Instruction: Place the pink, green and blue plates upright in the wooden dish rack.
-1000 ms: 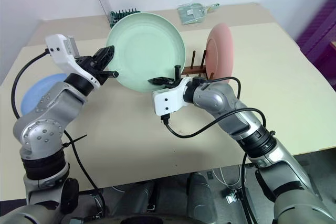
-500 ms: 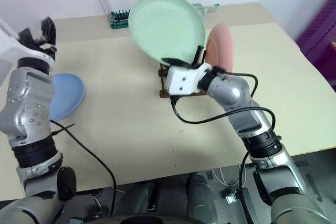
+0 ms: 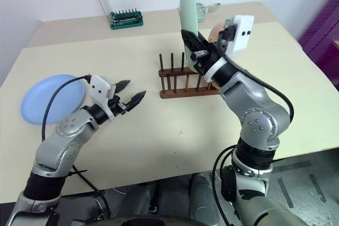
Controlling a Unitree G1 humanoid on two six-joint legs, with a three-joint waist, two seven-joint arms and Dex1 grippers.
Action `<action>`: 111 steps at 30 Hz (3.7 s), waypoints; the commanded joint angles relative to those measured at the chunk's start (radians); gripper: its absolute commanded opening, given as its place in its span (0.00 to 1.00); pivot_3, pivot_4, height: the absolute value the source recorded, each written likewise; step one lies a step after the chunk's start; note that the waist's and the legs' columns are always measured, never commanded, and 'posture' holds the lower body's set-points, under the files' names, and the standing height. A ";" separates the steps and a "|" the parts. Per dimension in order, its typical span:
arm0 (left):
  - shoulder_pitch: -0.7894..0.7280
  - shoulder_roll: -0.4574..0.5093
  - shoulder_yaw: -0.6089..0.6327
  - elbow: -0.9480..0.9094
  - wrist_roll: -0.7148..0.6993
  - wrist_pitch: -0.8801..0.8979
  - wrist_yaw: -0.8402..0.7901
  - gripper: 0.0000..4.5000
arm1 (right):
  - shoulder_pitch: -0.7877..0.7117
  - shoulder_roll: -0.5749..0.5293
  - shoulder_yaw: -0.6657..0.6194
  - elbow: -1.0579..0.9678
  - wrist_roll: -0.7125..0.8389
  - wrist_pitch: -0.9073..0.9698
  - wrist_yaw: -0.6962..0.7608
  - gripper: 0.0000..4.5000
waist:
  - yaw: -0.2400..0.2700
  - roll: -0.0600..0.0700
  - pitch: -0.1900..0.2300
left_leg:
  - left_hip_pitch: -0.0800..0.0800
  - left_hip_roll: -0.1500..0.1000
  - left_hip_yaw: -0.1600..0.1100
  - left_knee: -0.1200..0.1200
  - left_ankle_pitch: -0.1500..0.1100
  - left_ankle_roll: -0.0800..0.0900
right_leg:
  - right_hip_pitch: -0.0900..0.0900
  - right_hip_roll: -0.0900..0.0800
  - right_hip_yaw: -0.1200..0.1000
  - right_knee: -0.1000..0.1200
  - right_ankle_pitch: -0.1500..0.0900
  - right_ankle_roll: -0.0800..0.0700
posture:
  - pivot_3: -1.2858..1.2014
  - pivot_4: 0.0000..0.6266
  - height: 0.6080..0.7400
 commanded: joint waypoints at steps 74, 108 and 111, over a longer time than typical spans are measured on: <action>-0.243 -0.270 0.347 -0.164 -0.010 0.210 0.394 0.00 | -0.114 -0.337 0.846 0.370 -1.212 -1.095 0.484 1.00 | 0.003 -0.008 -0.003 | 0.001 0.000 0.001 0.002 0.001 -0.001 | 0.002 0.000 -0.001 0.000 0.001 0.000 | 0.52 0.24 1.00; -0.019 -0.067 0.312 0.066 0.137 -0.048 0.386 0.43 | -0.131 0.020 0.385 0.106 -0.495 -0.594 0.347 0.00 | 0.004 -0.008 -0.003 | 0.004 0.000 -0.006 -0.002 0.002 -0.003 | 0.001 0.005 0.003 -0.002 0.003 -0.003 | 0.52 0.24 1.00; 0.055 -0.053 0.220 0.045 0.169 -0.089 0.285 0.43 | -0.137 0.087 0.259 0.037 -0.180 -0.327 0.205 0.00 | 0.001 -0.007 -0.004 | 0.003 0.000 -0.007 -0.001 0.001 -0.003 | 0.001 0.005 0.002 -0.001 0.003 -0.003 | 0.52 0.24 1.00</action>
